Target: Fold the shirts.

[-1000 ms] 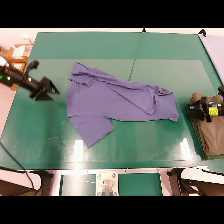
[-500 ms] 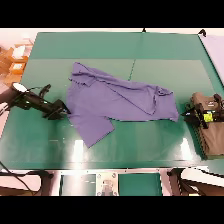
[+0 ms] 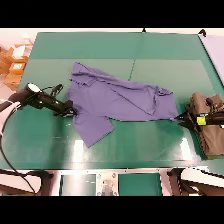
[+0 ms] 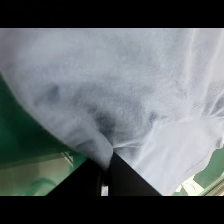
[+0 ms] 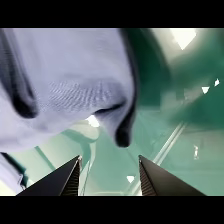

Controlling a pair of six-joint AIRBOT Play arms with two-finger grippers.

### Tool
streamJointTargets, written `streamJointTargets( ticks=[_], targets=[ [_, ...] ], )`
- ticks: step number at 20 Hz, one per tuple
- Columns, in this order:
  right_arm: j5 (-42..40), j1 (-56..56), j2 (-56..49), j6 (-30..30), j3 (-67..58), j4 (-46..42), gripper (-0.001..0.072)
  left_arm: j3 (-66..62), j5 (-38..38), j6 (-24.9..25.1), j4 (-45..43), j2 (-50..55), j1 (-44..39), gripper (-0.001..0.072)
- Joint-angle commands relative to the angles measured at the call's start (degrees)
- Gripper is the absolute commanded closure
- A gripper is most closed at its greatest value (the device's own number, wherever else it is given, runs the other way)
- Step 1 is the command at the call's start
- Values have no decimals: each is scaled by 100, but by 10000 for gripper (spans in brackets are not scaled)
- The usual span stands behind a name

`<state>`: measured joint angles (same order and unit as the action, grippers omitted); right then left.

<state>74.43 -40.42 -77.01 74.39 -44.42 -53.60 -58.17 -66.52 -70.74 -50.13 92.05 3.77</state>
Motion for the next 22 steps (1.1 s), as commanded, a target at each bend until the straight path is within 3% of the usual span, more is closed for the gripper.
streamJointTargets(
  ticks=[1, 3, 6, 11, 14, 17, 22],
  targets=[
    [-509, 26, -87, 17, 205, -2, 280, -63, -149, 81, -26, 4, -26, 675],
    [-946, 28, -114, 17, 201, 70, 282, -63, -153, 133, -44, 4, -26, 675],
    [-1163, 85, -184, -4, 203, 328, 366, -63, -142, 197, -42, 4, -26, 675],
    [-949, 299, -247, -365, 177, 1075, 697, -87, -197, 227, -42, -4, -26, 675],
    [184, 304, -181, -610, -393, 1961, 698, -662, -828, 291, -46, -278, -26, 676],
    [1019, 304, 321, -579, -1770, 2938, 697, -2109, -1412, 131, -42, -1023, -26, 676],
    [787, 149, 1322, -498, -4177, 4605, 697, -5388, -1123, -190, -46, -2291, -26, 675]
  ],
)
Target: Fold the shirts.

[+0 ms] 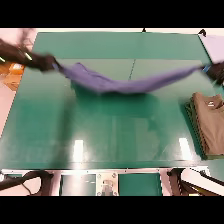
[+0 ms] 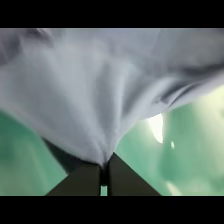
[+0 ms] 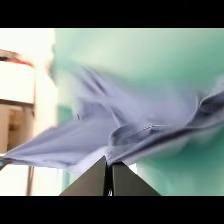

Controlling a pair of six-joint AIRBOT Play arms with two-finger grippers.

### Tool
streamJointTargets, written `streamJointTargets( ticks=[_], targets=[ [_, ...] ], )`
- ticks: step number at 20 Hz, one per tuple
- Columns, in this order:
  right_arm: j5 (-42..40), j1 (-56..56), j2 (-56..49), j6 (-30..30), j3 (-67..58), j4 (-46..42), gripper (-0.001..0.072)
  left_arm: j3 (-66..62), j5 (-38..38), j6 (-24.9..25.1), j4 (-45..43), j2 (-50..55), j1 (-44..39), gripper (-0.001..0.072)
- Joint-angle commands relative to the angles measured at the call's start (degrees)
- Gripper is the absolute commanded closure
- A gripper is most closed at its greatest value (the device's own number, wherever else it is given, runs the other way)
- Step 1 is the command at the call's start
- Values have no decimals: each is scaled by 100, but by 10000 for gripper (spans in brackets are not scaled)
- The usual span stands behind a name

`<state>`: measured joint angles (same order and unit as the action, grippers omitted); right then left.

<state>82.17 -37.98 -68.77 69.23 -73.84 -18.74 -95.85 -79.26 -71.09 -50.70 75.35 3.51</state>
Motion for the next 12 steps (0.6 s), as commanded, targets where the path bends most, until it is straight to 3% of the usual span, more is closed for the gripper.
streamJointTargets(
  ticks=[1, 3, 6, 12],
  targets=[
    [-168, -203, 702, 17, -1624, 1335, 698, -2304, 382, -151, 9, -824, 0, 675],
    [-505, -496, 1139, 15, -2197, 1578, 698, -2999, 1174, -103, -11, -1375, 0, 675],
    [-1045, -1161, 1906, -122, -2632, 1565, 698, -2811, 2275, 68, -444, -2435, 0, 675],
    [-1469, -1725, 2675, -136, -2660, 1252, 697, -2752, 2037, -4, -1816, -3069, 0, 675]
  ],
)
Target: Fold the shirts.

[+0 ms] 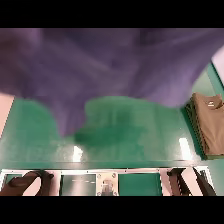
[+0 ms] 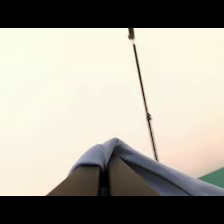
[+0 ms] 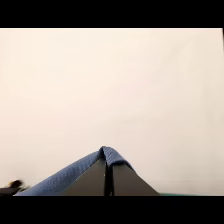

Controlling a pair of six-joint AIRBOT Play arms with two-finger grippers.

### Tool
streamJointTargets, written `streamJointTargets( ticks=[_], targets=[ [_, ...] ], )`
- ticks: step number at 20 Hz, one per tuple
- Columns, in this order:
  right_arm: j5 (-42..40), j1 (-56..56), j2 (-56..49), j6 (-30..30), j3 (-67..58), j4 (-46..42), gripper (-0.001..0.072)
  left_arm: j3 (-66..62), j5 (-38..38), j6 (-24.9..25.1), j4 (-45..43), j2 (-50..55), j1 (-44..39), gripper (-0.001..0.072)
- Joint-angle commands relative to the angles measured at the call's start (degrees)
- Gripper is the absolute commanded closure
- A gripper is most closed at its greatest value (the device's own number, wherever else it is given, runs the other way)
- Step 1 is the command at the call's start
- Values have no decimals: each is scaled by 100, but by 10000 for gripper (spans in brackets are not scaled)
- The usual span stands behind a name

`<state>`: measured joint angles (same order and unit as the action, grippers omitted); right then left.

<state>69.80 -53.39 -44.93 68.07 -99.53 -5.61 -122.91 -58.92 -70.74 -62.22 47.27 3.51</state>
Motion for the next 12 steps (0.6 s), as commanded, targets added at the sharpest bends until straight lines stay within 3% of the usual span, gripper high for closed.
streamJointTargets(
  ticks=[1, 4, 7, 12],
  targets=[
    [-225, -181, 289, -20, -90, -122, 697, 15, -98, -133, -820, -260, 0, 675],
    [-205, -96, 284, -22, 323, -328, 697, 684, -321, -254, -868, -260, 0, 675],
    [-385, 599, 131, -282, 1495, -660, 697, 1832, -570, -273, -638, 57, 0, 675],
    [-1578, 2332, -1119, -660, 3488, -1637, 697, 3473, -232, -114, -164, 1659, 0, 675]
  ],
)
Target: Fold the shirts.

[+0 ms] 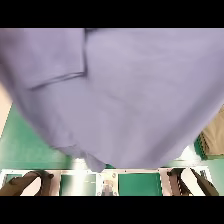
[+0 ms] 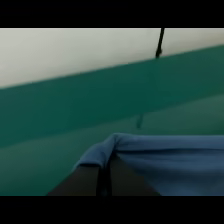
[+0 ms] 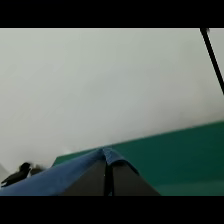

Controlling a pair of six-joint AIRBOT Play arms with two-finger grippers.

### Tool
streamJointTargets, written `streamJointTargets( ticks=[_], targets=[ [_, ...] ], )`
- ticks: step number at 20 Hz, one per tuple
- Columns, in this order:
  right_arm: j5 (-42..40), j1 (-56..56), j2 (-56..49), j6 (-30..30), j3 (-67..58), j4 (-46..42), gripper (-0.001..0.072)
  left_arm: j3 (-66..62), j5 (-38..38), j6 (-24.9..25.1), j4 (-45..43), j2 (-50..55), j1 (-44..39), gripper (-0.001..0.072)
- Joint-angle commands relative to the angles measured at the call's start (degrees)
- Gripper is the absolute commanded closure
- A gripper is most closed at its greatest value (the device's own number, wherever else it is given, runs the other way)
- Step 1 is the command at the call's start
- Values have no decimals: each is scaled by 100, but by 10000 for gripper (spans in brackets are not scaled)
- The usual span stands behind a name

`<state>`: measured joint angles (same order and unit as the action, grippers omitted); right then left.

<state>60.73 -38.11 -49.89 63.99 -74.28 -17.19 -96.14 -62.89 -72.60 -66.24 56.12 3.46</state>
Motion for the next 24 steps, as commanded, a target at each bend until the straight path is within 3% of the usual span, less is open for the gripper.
streamJointTargets(
  ticks=[1, 4, 7, 13, 17, 21, 24],
  targets=[
    [-933, 1036, -1099, -326, 1182, -479, 697, 942, 304, 87, 297, 1290, 4, 675],
    [-1298, 1366, -2769, -321, 1156, -446, 697, 942, 763, 474, 798, 2946, 4, 675],
    [-1217, 1390, -4321, -299, 560, -199, 697, 442, 1069, 518, 1016, 4227, 4, 675],
    [-859, 1401, -5523, 50, -966, -107, 697, -595, 1611, 382, 1054, 4782, 7, 676],
    [-90, 1333, -5497, 61, -1436, -199, 698, -824, 754, 168, 927, 4767, 208, 676],
    [721, 1316, -5302, 800, -1414, -1764, 699, -903, -962, -411, 103, 4765, 426, 676],
    [1010, 1394, -5246, 1023, -1119, -2297, 699, -848, -1779, -509, -262, 4765, 409, 675]
  ],
)
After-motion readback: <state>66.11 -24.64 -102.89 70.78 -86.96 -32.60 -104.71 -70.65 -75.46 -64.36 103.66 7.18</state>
